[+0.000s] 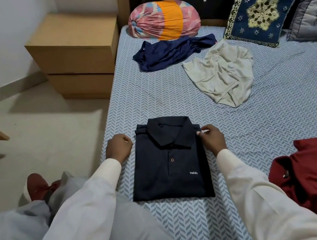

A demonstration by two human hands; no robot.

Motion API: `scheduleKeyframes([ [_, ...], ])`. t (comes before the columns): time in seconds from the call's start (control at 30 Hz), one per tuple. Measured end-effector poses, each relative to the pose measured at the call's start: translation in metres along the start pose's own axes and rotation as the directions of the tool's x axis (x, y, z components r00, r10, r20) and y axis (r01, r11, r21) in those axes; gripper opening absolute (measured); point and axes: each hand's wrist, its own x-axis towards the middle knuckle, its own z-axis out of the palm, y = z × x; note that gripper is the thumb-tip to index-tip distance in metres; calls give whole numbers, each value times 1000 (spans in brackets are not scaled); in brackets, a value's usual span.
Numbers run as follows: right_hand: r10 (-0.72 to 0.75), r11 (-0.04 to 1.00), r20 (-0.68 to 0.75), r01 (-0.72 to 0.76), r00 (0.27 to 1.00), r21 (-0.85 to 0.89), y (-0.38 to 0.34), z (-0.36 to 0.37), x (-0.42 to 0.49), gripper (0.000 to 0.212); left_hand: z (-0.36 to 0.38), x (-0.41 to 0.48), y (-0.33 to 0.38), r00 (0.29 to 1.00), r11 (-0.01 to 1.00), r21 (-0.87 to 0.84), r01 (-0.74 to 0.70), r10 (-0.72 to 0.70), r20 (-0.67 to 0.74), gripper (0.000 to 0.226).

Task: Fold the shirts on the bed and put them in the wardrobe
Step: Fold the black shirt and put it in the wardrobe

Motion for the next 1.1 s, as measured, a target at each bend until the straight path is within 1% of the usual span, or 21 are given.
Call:
scheduleKeyframes([
  [0.1,32,997,-17,-33,999,-63,-1,10,19,20,8,26,9,999,997,-82,-10,13,38,10],
  [0.17,59,998,-39,-60,997,-25,-1,13,22,12,14,36,15,996,994,-106,-8,17,84,16],
  [0.23,85,996,-52,-83,995,38,0,14,23,6,18,39,20,995,996,-91,-19,27,95,22],
  [0.3,115,989,-40,-110,993,100,2,15,26,5,21,42,24,997,996,-79,-32,37,67,21],
  [0.4,187,958,-9,-181,982,224,9,16,41,10,25,49,30,999,994,-103,-45,46,13,6],
  [0.43,199,944,-2,-191,980,271,14,17,51,11,26,52,32,999,992,-119,-50,50,-5,4],
  [0.53,242,914,-39,-214,970,345,4,20,58,10,23,58,40,996,985,-150,-81,74,-50,4],
  [0.6,264,920,-85,-225,961,320,0,26,59,4,25,64,42,997,985,-153,-77,72,-39,5],
  [0.67,281,937,-130,-242,951,252,2,32,60,5,29,67,38,999,991,-128,-41,38,-30,7],
  [0.73,279,947,-145,-246,949,208,6,34,60,12,33,66,33,998,989,-151,6,-16,-63,11],
  [0.8,267,950,-140,-236,954,204,7,30,58,23,36,63,30,994,979,-200,46,-65,-89,21],
  [0.83,254,953,-128,-226,959,201,8,28,56,29,35,60,29,993,978,-197,62,-80,-82,27],
  [0.9,234,957,-71,-217,970,193,15,21,48,43,32,49,26,998,991,-120,57,-60,-16,40],
  [0.93,235,957,-34,-225,971,186,19,16,41,50,30,40,23,999,998,-49,34,-33,35,47],
  [1.0,224,960,40,-227,974,162,36,11,24,57,25,17,14,992,994,108,-9,-5,129,54],
  [1.07,217,974,70,-221,974,53,44,5,-9,62,23,-9,0,981,972,232,-37,-8,191,56],
  [1.1,198,980,86,-197,976,-18,46,3,-29,65,23,-23,-6,981,954,294,-53,-5,194,60],
])
